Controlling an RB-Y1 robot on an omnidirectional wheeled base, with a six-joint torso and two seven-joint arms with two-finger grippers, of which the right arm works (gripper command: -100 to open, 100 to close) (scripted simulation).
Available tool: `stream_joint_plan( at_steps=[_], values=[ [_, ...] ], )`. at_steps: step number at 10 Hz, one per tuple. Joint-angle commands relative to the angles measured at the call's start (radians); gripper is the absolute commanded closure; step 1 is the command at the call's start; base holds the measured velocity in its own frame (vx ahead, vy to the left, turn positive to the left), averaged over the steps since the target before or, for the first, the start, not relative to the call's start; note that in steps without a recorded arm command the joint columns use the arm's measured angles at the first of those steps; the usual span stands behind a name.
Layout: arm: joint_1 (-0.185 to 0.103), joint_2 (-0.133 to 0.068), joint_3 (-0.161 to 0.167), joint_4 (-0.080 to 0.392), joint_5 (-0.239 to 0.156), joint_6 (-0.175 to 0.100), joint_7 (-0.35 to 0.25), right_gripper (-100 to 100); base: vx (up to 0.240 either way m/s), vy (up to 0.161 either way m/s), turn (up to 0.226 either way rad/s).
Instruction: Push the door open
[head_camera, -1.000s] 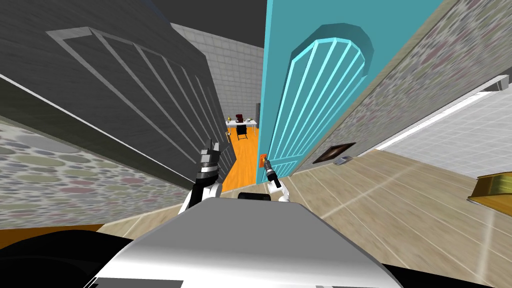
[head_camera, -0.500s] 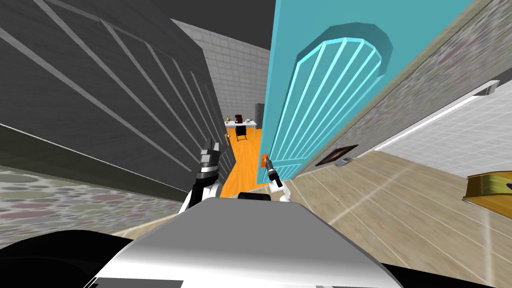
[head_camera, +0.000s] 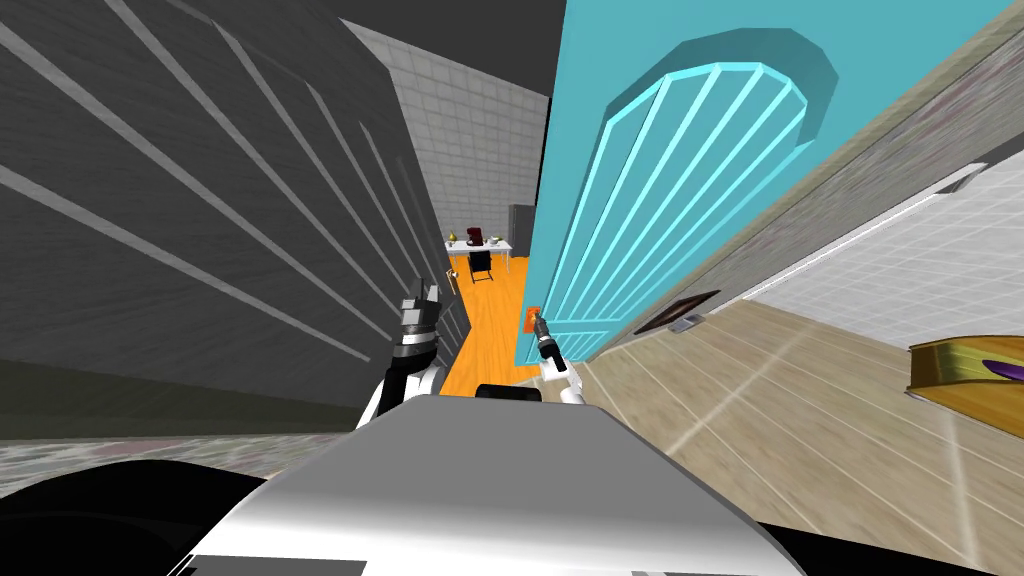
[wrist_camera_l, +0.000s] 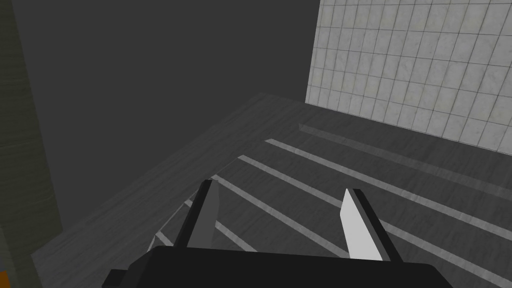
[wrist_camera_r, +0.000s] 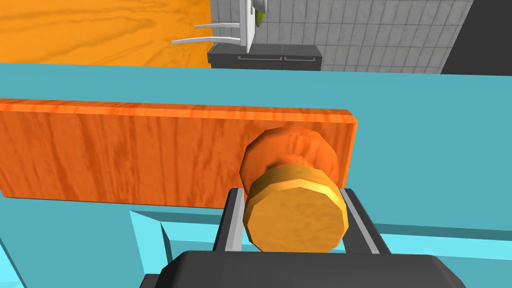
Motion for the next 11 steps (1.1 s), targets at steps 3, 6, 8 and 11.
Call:
stream_joint_plan(
  at_steps=[3, 6, 8, 11],
  values=[
    [-0.017, -0.005, -0.055, 0.017, -0.005, -0.004, 0.009, 100, 0.109, 0.07, -0.077],
    [-0.014, -0.006, -0.054, 0.015, -0.008, 0.004, 0.006, -100, -0.023, 0.061, -0.063],
    [-0.005, -0.005, -0.047, 0.006, -0.009, 0.005, 0.004, -100, -0.189, -0.006, -0.009],
    [0.009, 0.002, -0.036, -0.008, -0.012, 0.006, 0.0, -100, -0.19, 0.011, -0.016]
  ],
)
